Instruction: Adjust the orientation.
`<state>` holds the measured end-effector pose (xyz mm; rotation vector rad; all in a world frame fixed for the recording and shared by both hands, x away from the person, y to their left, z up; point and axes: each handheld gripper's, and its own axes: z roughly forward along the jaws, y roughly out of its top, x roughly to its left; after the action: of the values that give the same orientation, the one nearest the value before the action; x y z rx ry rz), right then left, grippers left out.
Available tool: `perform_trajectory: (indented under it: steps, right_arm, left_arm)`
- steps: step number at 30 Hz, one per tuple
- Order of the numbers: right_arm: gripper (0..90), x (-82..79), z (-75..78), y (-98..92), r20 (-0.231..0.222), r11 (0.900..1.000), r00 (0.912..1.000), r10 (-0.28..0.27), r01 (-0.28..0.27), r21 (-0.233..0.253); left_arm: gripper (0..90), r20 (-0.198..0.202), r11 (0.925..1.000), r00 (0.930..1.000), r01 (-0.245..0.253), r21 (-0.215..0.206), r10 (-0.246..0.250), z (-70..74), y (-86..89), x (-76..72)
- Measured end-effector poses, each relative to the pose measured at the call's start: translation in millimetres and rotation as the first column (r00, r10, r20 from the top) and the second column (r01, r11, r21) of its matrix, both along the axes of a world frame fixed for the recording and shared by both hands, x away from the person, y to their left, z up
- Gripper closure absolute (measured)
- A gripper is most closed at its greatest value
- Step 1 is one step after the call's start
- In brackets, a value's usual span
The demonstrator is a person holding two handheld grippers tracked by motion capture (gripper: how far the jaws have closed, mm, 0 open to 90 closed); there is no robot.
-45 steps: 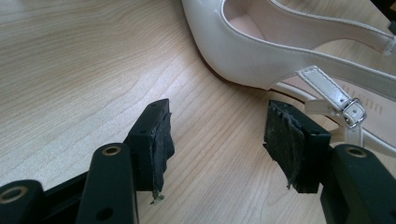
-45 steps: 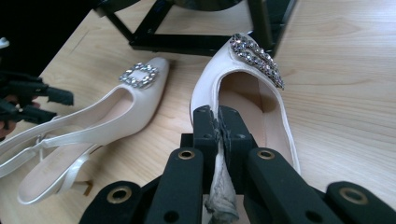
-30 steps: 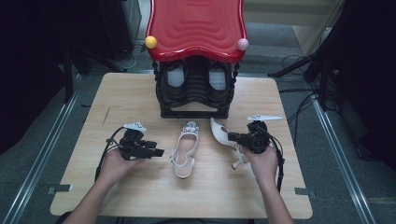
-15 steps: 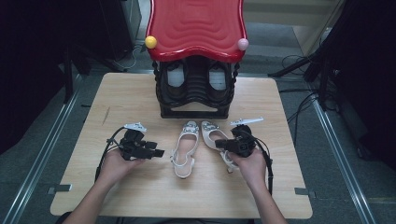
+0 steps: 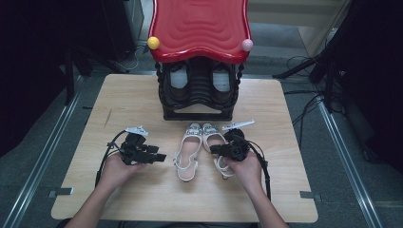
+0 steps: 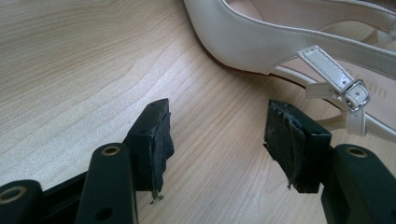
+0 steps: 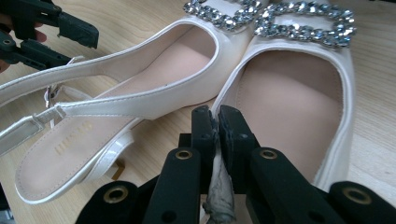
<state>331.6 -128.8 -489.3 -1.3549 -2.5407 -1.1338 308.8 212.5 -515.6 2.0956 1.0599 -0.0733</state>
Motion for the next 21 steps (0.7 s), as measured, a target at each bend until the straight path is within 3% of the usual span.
perform_trajectory:
  steps: [6, 10, 15, 19, 21]
  right_arm:
    - [84.1, 0.2, -1.6, 8.0, -0.008, 1.0, 0.9999, 0.013, -0.013, 0.01]
    - [79.1, 2.1, 0.9, 5.0, -0.01, 0.998, 0.9999, 0.012, -0.011, 0.06]
    - [81.0, 1.2, 14.6, -10.0, 0.024, 0.991, 0.9996, 0.013, -0.016, 0.136]
    - [85.9, 0.3, 23.2, -27.5, 0.055, 0.989, 0.9984, -0.013, 0.004, 0.151]
    - [88.3, 0.8, 22.2, -36.5, 0.06, 0.99, 0.9978, -0.031, 0.022, 0.142]
  left_arm:
    - [41.3, 0.009, 1.0, 0.9999, 0.007, -0.005, -0.007, 0.7, -1.8, -4.0]
    - [41.4, 0.016, 0.9999, 0.9998, 0.012, -0.005, -0.012, 1.4, -2.9, -5.2]
    - [42.9, 0.018, 0.9998, 0.9996, 0.02, -0.009, -0.019, 2.1, -6.1, -6.0]
    - [47.3, 0.028, 0.9994, 0.9991, 0.033, -0.009, -0.033, 3.4, -11.1, -6.6]
    - [55.0, 0.021, 0.999, 0.9991, 0.037, -0.025, -0.036, 4.8, -14.0, -6.3]
